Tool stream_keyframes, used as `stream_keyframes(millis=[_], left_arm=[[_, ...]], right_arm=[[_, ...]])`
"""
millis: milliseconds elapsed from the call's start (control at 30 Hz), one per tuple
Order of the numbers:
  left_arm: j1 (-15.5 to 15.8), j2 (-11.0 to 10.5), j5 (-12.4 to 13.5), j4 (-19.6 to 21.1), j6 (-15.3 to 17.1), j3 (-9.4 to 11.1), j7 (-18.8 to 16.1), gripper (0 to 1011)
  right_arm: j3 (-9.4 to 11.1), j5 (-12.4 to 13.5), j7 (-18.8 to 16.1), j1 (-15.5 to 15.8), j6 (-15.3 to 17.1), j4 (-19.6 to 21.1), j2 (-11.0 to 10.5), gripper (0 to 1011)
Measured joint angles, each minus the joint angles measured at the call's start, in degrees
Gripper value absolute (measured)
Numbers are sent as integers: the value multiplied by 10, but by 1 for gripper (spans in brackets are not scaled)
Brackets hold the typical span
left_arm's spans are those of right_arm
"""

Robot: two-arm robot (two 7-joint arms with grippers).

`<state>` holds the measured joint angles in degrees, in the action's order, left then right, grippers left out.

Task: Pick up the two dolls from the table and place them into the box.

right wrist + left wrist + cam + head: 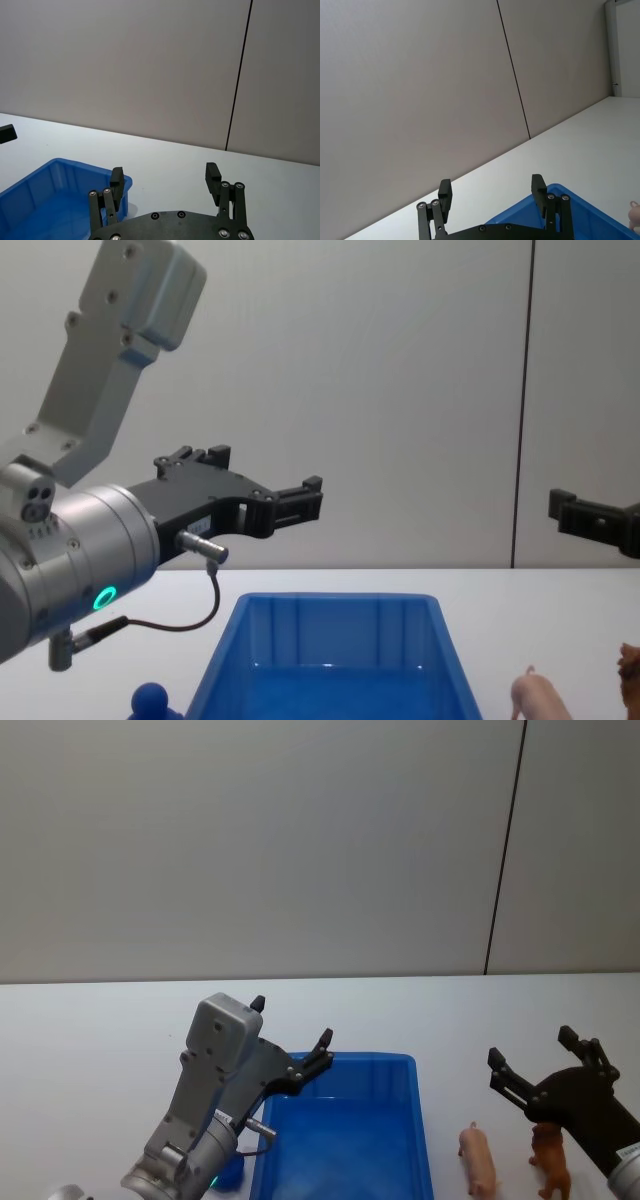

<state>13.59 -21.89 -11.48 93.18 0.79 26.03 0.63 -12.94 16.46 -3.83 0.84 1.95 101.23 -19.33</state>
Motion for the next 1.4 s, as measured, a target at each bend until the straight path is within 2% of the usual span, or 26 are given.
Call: stream_keyframes(millis=[333, 867, 1067, 1400], left_arm=[[0, 0, 0, 0, 0, 0, 0, 1002], [0, 0, 0, 0, 0, 0, 0, 1002], [0, 0, 0, 0, 0, 0, 0, 1002], [0, 0, 0, 0, 0, 0, 0, 1002]], right_arm=[[4, 4, 5, 2, 13, -1, -2, 1001], [9, 17, 47, 18, 78, -11, -2, 1001], [8, 17, 69, 26, 104, -19, 2, 1001], [2, 17, 85, 29, 128, -38, 14, 1001]])
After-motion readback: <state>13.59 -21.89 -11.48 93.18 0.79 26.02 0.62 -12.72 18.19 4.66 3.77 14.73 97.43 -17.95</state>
